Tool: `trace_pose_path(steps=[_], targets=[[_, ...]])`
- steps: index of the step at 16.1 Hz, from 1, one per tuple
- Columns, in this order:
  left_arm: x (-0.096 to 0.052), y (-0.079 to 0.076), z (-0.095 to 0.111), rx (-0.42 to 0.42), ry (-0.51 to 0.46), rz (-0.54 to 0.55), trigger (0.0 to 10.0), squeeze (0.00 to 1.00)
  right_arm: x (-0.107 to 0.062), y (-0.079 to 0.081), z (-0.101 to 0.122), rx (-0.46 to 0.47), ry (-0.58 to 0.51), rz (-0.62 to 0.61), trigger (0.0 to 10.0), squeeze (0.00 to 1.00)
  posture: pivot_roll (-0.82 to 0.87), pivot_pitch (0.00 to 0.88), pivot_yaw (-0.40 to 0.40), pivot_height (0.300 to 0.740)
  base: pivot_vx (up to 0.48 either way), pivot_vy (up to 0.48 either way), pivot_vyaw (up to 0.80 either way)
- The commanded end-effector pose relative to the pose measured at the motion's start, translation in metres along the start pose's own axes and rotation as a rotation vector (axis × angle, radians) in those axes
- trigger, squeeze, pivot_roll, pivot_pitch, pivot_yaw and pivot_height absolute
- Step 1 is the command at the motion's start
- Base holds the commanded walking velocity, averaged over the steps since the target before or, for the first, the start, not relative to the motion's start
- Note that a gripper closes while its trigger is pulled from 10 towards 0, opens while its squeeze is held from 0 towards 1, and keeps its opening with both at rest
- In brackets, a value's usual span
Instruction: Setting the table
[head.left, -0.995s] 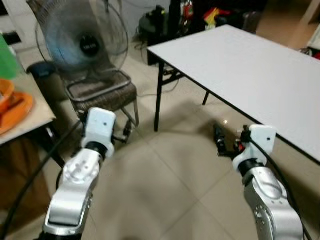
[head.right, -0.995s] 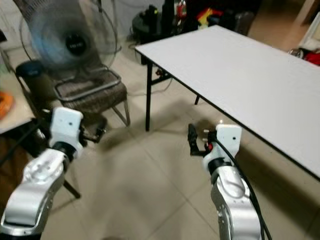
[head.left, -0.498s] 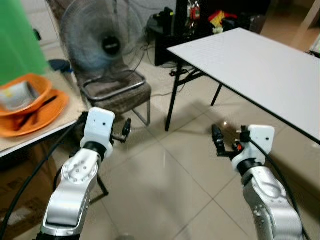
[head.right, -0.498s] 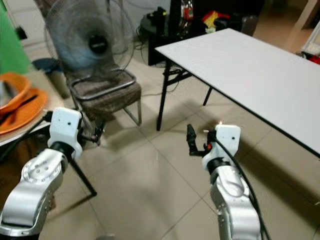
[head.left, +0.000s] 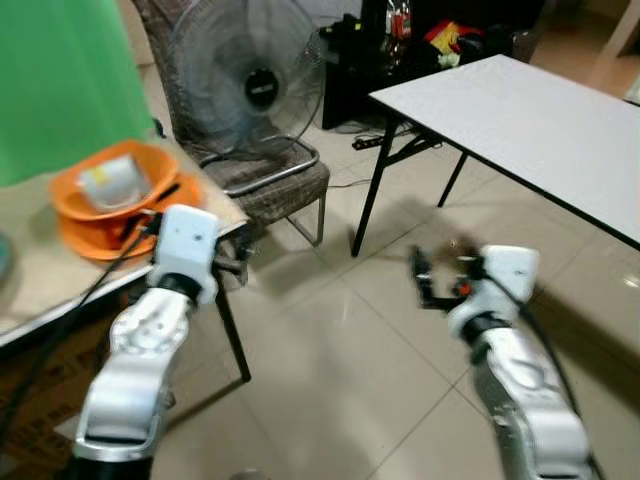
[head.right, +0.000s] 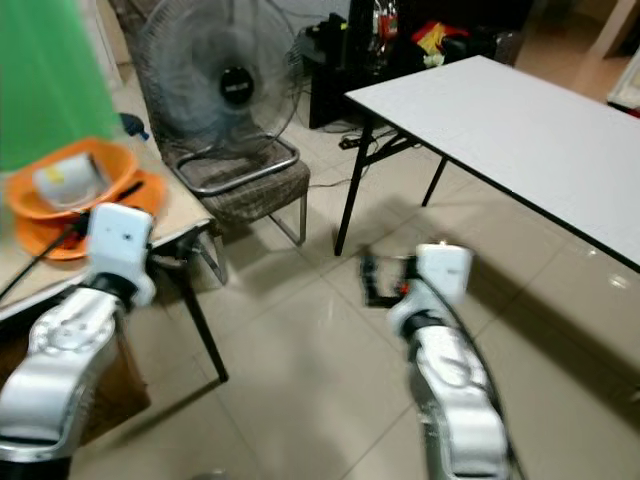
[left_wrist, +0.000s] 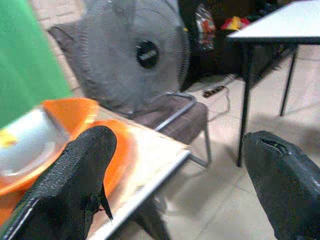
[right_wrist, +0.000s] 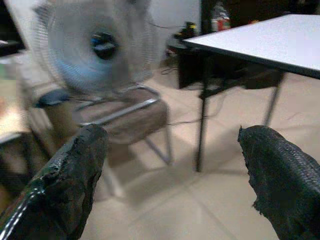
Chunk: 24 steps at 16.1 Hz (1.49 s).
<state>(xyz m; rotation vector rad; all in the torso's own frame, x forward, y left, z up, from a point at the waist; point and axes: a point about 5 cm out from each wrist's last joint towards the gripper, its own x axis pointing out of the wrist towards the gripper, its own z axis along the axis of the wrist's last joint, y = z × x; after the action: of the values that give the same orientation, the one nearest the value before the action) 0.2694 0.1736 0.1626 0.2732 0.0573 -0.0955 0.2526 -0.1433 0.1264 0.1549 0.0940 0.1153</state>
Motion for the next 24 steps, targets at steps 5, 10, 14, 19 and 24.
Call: trace_pose_path(steps=[5, 10, 14, 19, 24], targets=[[0.002, -0.008, 0.004, -0.042, -0.019, -0.004, 10.0, 0.00, -0.001, -0.010, 0.005, 0.008, -0.007, -0.008, 10.0, 0.00, 0.11, 0.000, -0.035, 0.740, 0.000, 0.272, 0.00], [0.003, -0.008, 0.010, -0.037, -0.047, 0.013, 10.0, 0.00, 0.005, -0.010, 0.008, -0.021, -0.010, 0.007, 10.0, 0.00, 0.13, 0.000, -0.050, 0.740, 0.000, 0.000, 0.00], [0.003, -0.005, 0.015, -0.038, -0.073, 0.012, 10.0, 0.00, 0.010, -0.010, 0.009, -0.030, -0.014, 0.017, 10.0, 0.00, 0.14, 0.000, -0.055, 0.740, 0.282, 0.000, 0.60], [0.003, -0.008, 0.016, -0.030, -0.072, -0.009, 10.0, 0.00, 0.012, -0.013, 0.010, -0.025, -0.020, 0.001, 10.0, 0.00, 0.14, 0.000, -0.052, 0.740, 0.412, 0.000, 0.25], [0.002, -0.010, 0.018, -0.023, -0.078, -0.018, 10.0, 0.00, 0.012, -0.010, 0.011, -0.058, -0.021, 0.044, 10.0, 0.00, 0.14, 0.000, -0.063, 0.740, 0.412, 0.000, 0.00]])
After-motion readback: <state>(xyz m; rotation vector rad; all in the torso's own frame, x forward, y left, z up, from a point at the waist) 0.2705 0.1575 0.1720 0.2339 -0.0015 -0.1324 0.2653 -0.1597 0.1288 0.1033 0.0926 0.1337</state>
